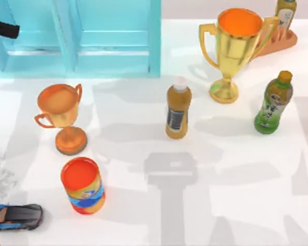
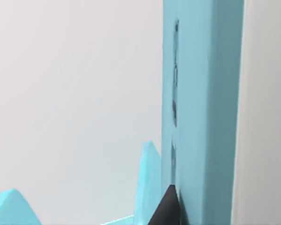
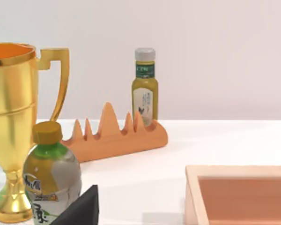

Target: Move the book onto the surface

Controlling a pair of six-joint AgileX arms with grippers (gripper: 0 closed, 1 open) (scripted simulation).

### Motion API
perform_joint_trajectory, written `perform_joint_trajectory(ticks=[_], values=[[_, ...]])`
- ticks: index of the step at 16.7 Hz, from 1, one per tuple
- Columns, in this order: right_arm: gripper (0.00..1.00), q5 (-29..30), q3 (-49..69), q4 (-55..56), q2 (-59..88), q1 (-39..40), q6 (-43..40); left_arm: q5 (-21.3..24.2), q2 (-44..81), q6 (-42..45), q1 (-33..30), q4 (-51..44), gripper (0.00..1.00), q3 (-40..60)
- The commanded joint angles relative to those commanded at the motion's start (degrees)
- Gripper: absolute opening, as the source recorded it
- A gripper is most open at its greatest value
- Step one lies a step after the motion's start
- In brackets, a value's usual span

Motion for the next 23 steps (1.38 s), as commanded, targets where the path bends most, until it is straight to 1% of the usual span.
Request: perform_joint_trajectory(ticks=[2,4,10,12,13,15,17,20,23], values=[[1.0,0.0,0.0,0.0,0.0,0.0,0.0,0.3,-5.5,0.0,-0.7,-4.3,0.0,-3.2],[1.0,0.0,0.0,0.0,0.0,0.0,0.0,0.5,-8.6,-0.2,-1.2,-6.4,0.0,-5.4],[1.0,0.0,0.0,0.0,0.0,0.0,0.0,0.5,-9.0,-0.2,-1.0,-6.9,0.0,-6.0],[1.0,0.0,0.0,0.0,0.0,0.0,0.0,2.2,-10.8,1.4,0.4,-6.9,0.0,-4.7],[1.0,0.0,0.0,0.0,0.0,0.0,0.0,3.9,-12.5,3.0,1.8,-7.0,0.0,-3.5],[1.0,0.0,0.0,0.0,0.0,0.0,0.0,8.9,-17.6,7.3,6.1,-7.4,0.0,-0.1],[1.0,0.0,0.0,0.0,0.0,0.0,0.0,15.7,-24.4,13.3,11.8,-8.0,0.0,4.0],[1.0,0.0,0.0,0.0,0.0,0.0,0.0,27.9,-36.6,24.2,22.2,-9.7,0.0,10.9],[1.0,0.0,0.0,0.0,0.0,0.0,0.0,41.9,-49.5,36.6,33.4,-12.0,0.0,17.9]])
